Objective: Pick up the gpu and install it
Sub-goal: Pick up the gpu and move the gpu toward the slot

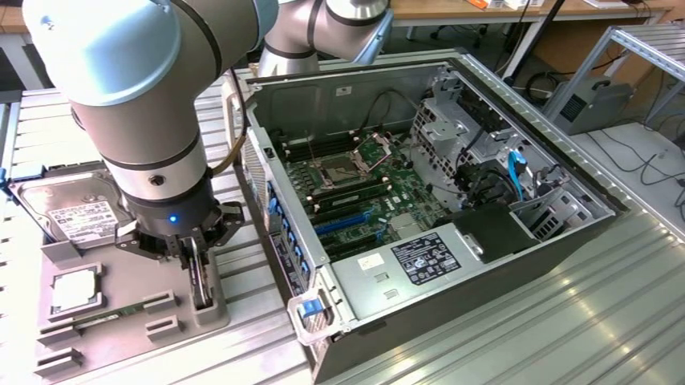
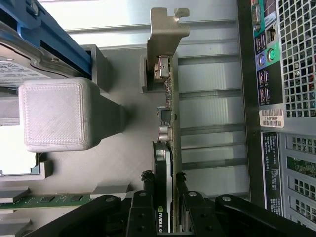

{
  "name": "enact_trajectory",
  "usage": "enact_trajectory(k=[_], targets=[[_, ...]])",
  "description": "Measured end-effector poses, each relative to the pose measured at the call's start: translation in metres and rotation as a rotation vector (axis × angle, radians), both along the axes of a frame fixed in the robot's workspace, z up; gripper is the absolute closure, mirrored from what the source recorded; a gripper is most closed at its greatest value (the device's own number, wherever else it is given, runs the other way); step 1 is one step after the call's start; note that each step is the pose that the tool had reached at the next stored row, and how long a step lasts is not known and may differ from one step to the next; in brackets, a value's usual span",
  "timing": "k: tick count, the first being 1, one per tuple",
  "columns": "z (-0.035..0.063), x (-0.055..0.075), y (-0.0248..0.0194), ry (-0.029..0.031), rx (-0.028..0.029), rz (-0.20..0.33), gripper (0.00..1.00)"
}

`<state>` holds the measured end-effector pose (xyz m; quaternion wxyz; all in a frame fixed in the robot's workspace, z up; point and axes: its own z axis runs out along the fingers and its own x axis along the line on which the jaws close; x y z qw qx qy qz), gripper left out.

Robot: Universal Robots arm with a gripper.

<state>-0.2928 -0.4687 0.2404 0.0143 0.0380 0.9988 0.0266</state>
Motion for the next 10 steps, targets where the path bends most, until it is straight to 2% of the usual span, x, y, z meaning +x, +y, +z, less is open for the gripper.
enact_trajectory(k=[7, 10], targets=[[0.0, 0.0, 0.0, 0.0, -0.0001, 0.043, 0.73], [0.0, 0.0, 0.0, 0.0, -0.0003, 0.044, 0.73]])
